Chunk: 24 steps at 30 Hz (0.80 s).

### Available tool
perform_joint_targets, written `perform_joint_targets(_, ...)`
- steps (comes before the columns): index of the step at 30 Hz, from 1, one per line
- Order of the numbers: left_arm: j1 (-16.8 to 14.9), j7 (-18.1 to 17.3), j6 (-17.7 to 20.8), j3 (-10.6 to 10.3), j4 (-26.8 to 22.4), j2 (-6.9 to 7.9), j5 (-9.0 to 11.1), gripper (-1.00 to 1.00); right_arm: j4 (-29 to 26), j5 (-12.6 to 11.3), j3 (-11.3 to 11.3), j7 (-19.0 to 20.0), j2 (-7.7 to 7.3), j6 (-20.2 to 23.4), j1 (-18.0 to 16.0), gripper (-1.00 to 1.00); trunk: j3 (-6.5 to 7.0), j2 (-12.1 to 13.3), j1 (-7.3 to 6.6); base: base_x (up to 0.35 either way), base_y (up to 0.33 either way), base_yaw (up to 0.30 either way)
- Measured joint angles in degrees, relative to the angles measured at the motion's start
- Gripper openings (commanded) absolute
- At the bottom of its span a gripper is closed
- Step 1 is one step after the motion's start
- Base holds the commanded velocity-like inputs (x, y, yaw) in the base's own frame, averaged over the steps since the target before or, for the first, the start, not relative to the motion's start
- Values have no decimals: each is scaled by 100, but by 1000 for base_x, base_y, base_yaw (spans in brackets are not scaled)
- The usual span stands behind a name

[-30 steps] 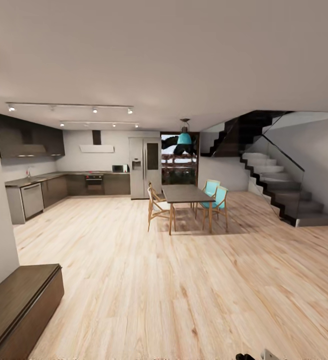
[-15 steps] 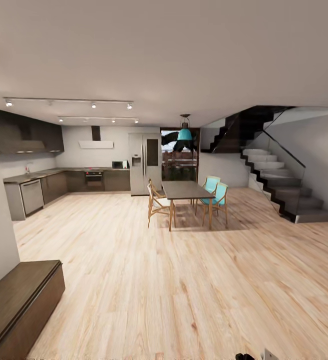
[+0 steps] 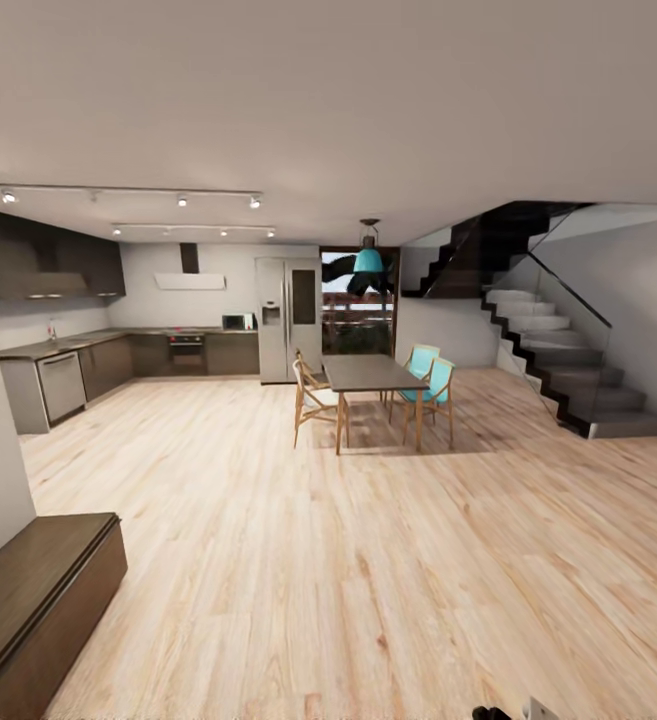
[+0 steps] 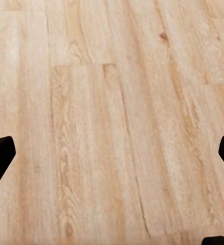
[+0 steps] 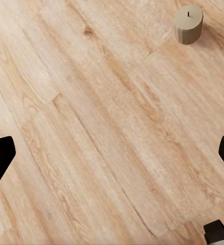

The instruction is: Place each of the two pumpkins and all three candles from the living room inside a cabinet in the living room (use any cabinet), then make sure every cabinet is closed, and position the cauldron so it is next to a table in the living room.

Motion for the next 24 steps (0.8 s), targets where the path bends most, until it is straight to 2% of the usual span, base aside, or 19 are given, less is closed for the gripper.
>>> perform_joint_targets(11, 0, 6, -14, -27, 55, -12, -5, 100, -2, 0, 2, 11, 0, 0, 0, 100, -104, 0, -1, 34, -9, 4)
perform_joint_targets(18, -7, 7, 10, -29, 74, -18, -6, 100, -15, 8, 16, 91, 7, -4, 0, 100, -132, -1, -3, 224, -67, -5)
perform_joint_targets(24, -9, 2, 8, -29, 75, -16, -3, 100, -16, -25, 13, 104, 8, -3, 1, 100, -169, -1, -2, 237, 109, -132)
